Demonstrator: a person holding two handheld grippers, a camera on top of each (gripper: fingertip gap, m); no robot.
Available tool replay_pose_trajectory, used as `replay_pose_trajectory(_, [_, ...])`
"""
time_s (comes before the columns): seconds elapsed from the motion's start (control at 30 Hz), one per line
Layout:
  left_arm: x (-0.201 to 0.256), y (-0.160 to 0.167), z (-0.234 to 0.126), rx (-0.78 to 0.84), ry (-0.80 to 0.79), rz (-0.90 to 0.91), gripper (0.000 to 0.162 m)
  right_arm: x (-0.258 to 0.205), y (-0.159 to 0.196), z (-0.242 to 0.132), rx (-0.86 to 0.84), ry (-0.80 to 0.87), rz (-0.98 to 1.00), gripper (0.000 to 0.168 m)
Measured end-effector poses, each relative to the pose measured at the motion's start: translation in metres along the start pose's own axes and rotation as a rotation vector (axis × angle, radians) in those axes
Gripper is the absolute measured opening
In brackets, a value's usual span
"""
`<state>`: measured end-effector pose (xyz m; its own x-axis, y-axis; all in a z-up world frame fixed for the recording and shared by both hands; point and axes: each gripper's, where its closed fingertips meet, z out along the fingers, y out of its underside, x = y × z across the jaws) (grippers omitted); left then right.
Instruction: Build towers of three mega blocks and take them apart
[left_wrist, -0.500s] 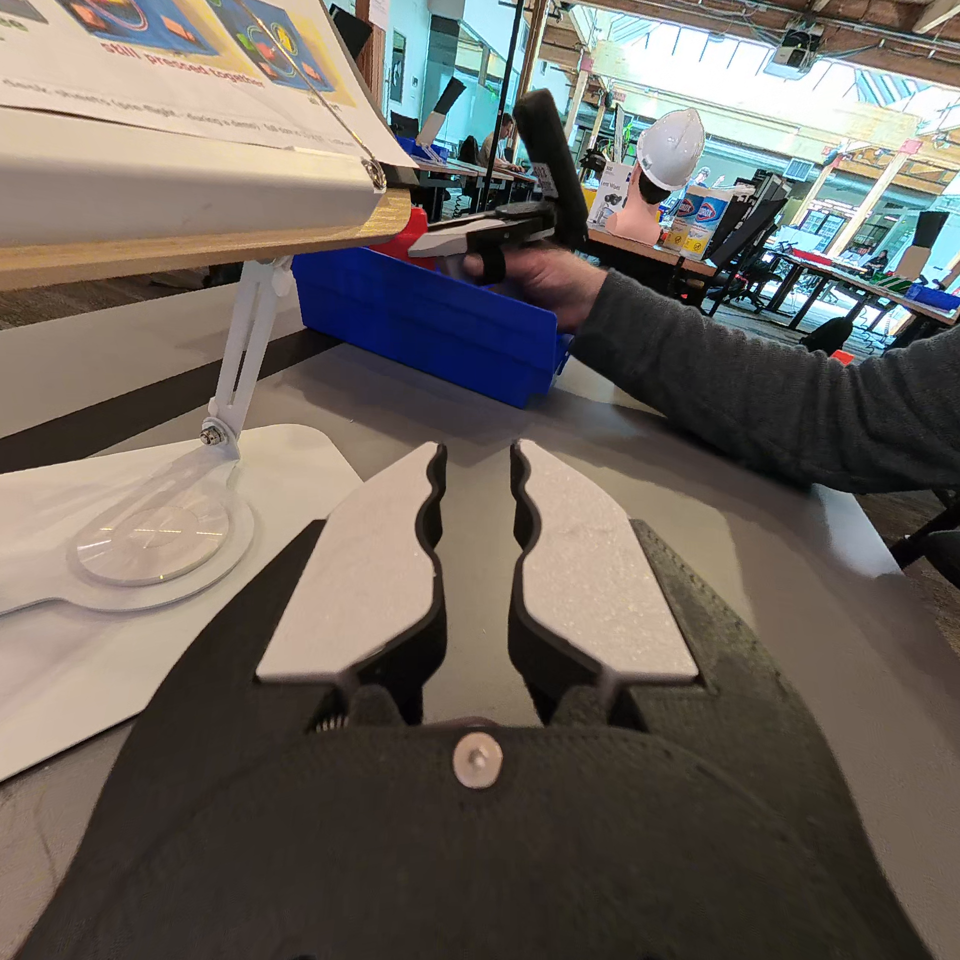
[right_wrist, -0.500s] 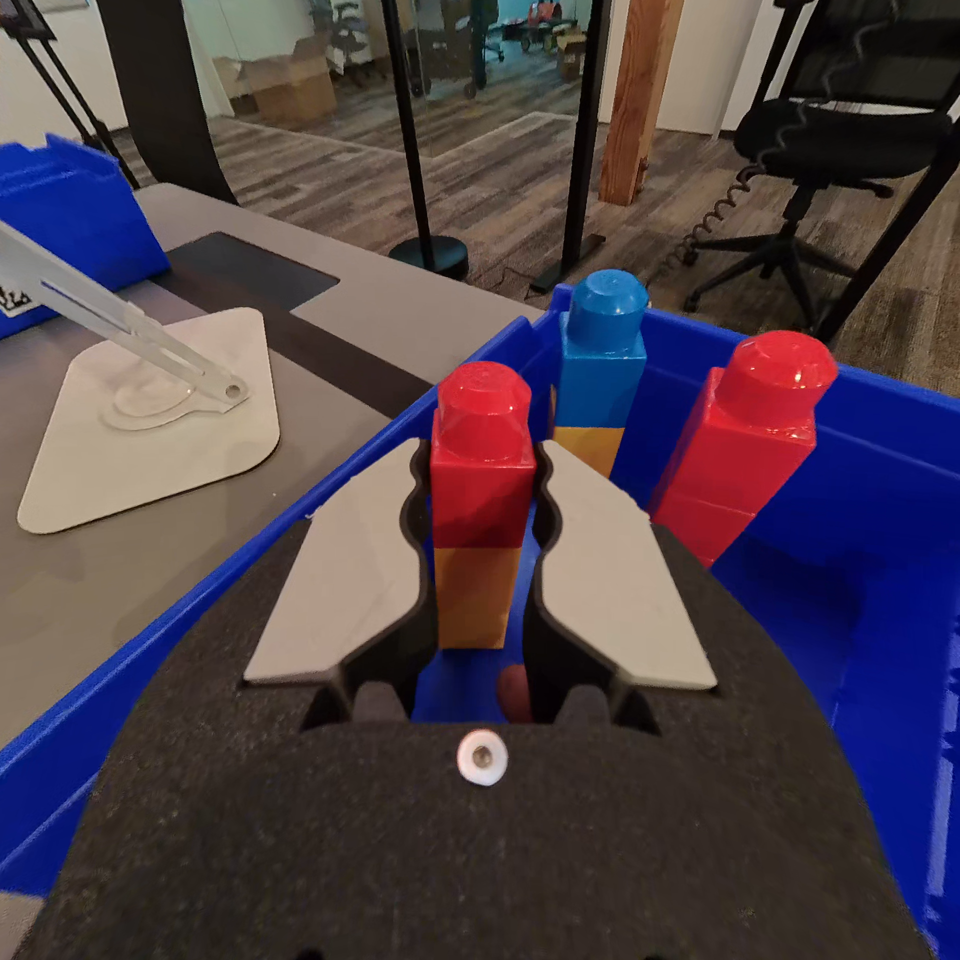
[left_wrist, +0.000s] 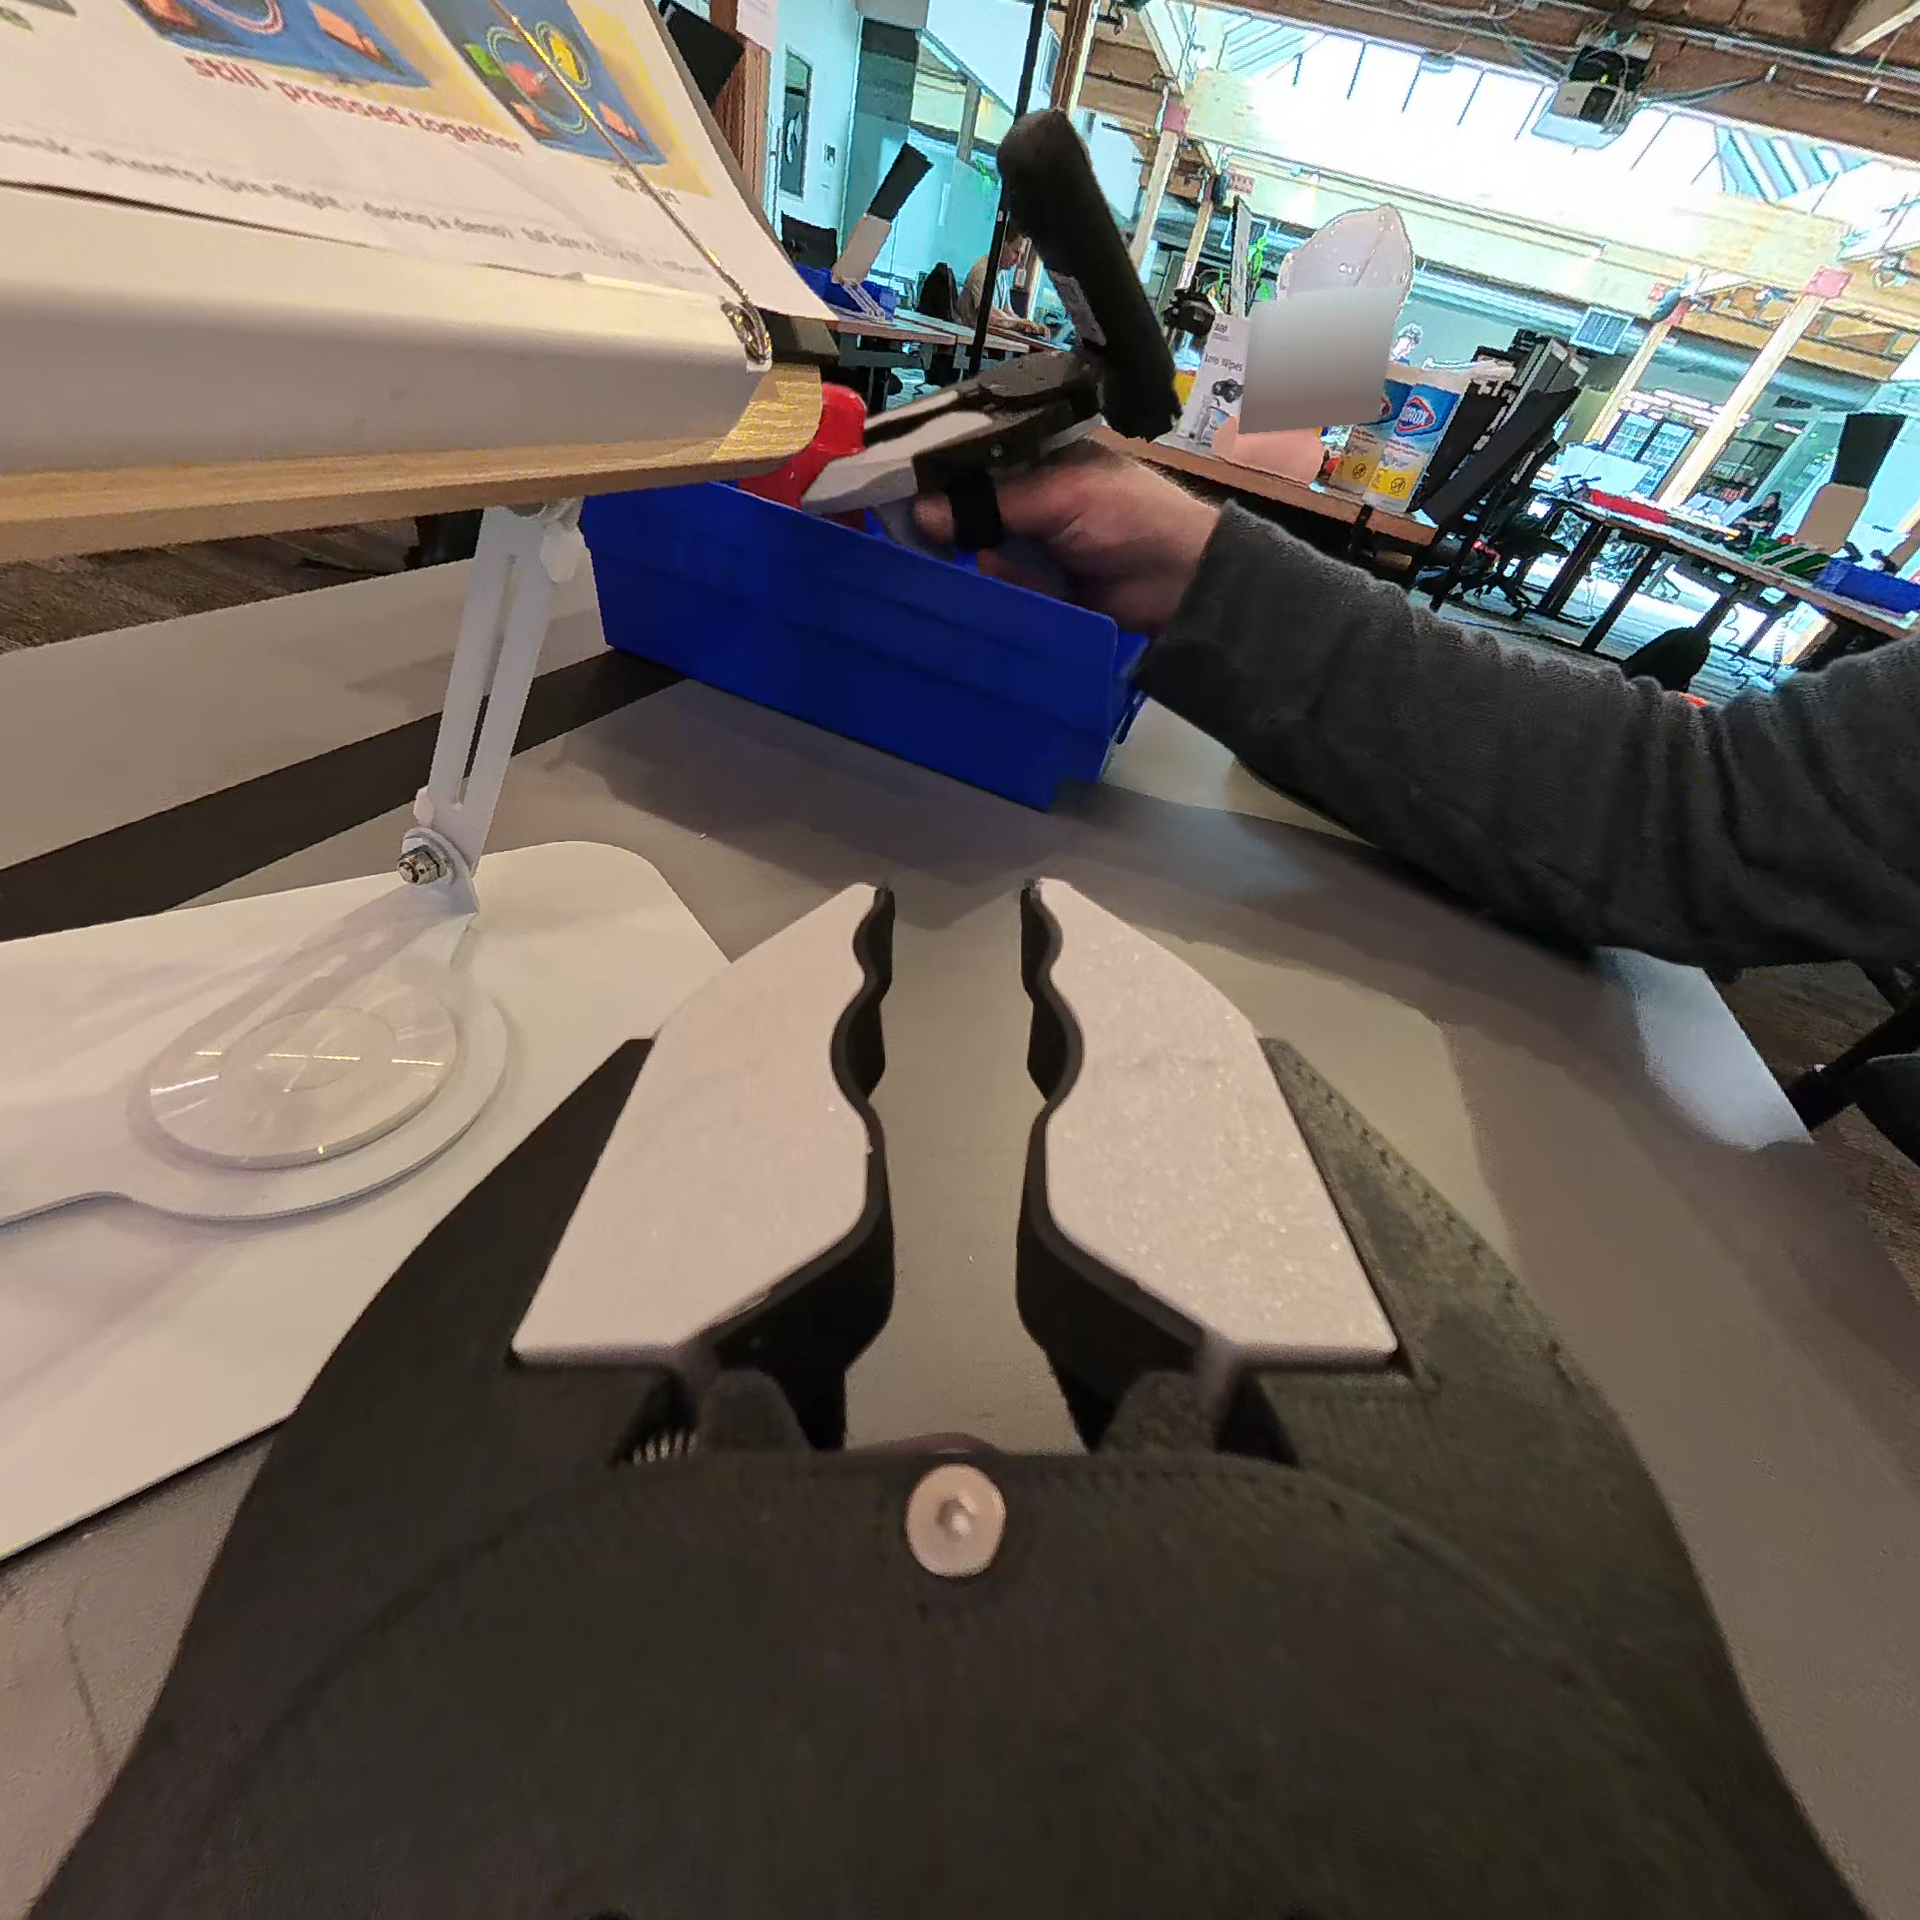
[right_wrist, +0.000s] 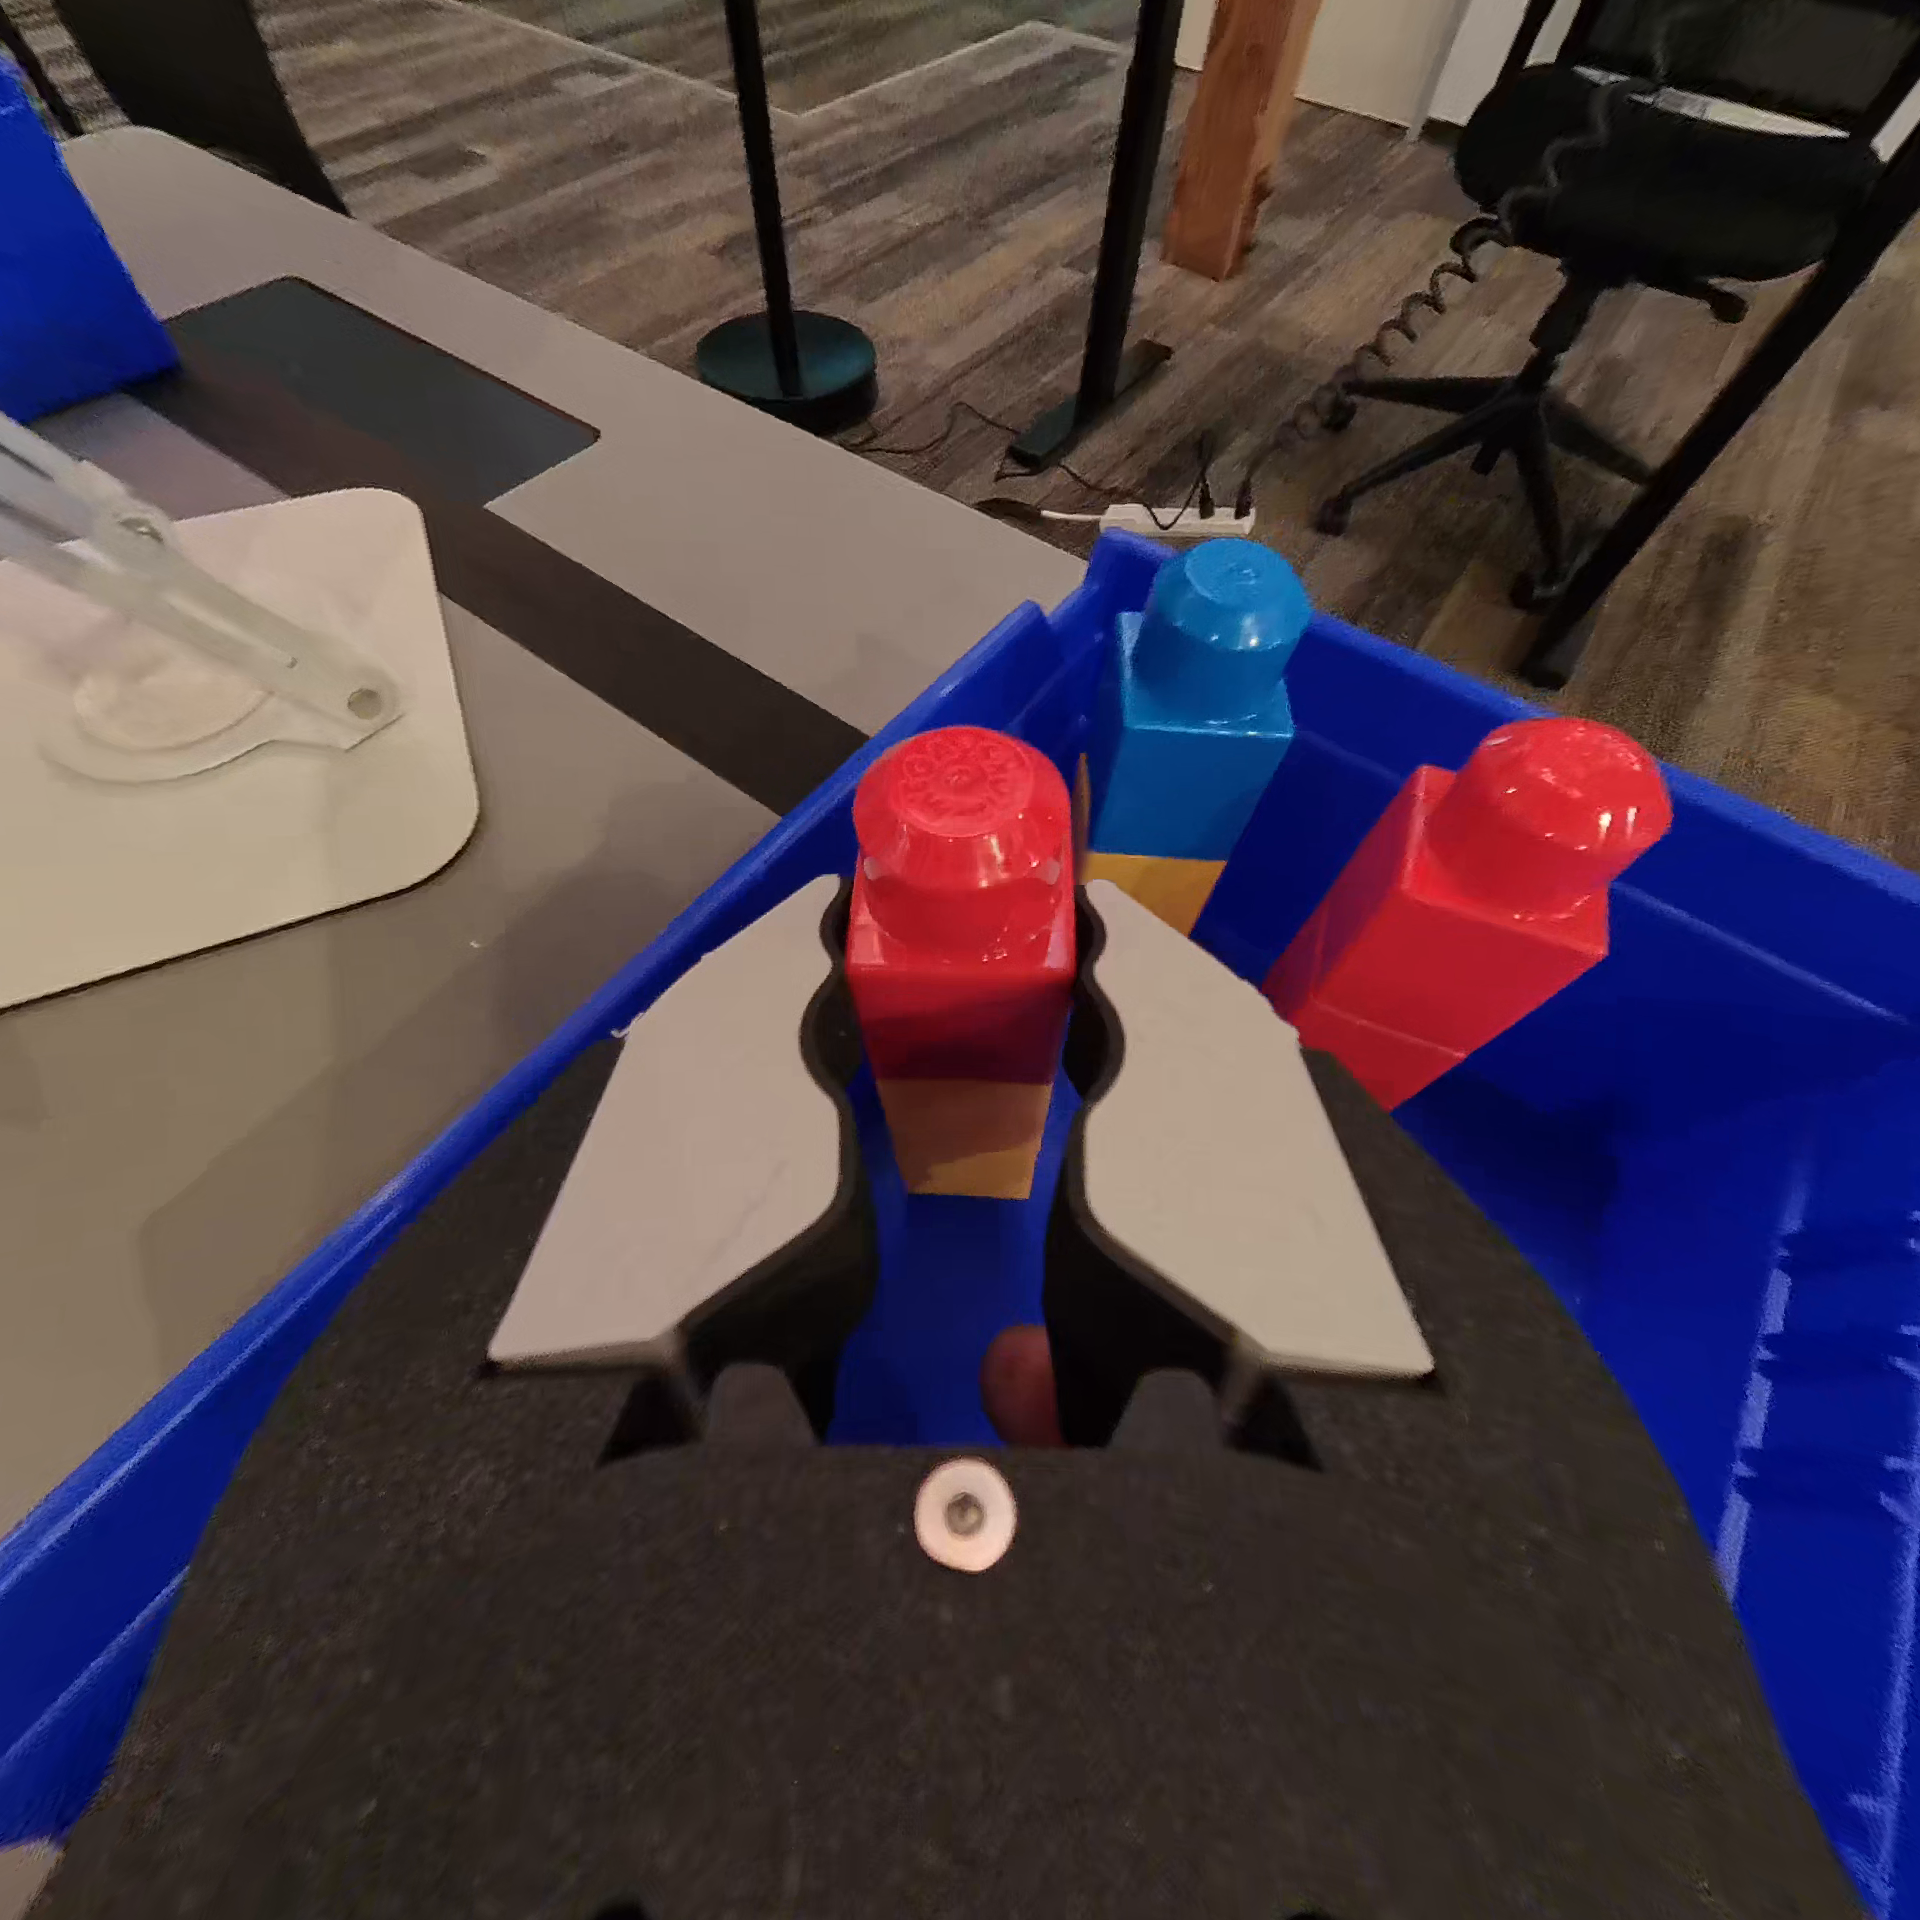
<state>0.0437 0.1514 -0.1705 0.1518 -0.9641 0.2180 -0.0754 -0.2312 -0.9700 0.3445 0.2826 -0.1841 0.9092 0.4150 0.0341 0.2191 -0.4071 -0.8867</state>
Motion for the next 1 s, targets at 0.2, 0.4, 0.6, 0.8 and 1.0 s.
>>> replay_pose_trajectory(0.2, [-0.003, 0.0, -0.002, 0.005, -0.005, -0.006, 0.023, 0.01, 0.001, 0.013, -0.006, 0.016, 0.032, 0.038])
replay_pose_trajectory(0.4, [-0.002, 0.001, -0.001, -0.001, -0.002, -0.003, 0.023, 0.013, 0.004, 0.013, -0.004, 0.009, 0.063, 0.042])
replay_pose_trajectory(0.6, [-0.001, 0.001, 0.0, -0.003, 0.0, -0.001, 0.023, 0.014, 0.002, 0.007, 0.006, 0.001, 0.075, 0.051])
replay_pose_trajectory(0.8, [0.002, 0.002, 0.002, -0.021, -0.008, 0.035, 0.026, 0.01, -0.011, -0.029, 0.032, 0.046, 0.038, 0.053])
replay_pose_trajectory(1.0, [0.003, -0.001, 0.001, -0.037, -0.043, 0.085, 0.022, -0.054, -0.065, -0.086, 0.13, 0.007, -0.14, 0.025])
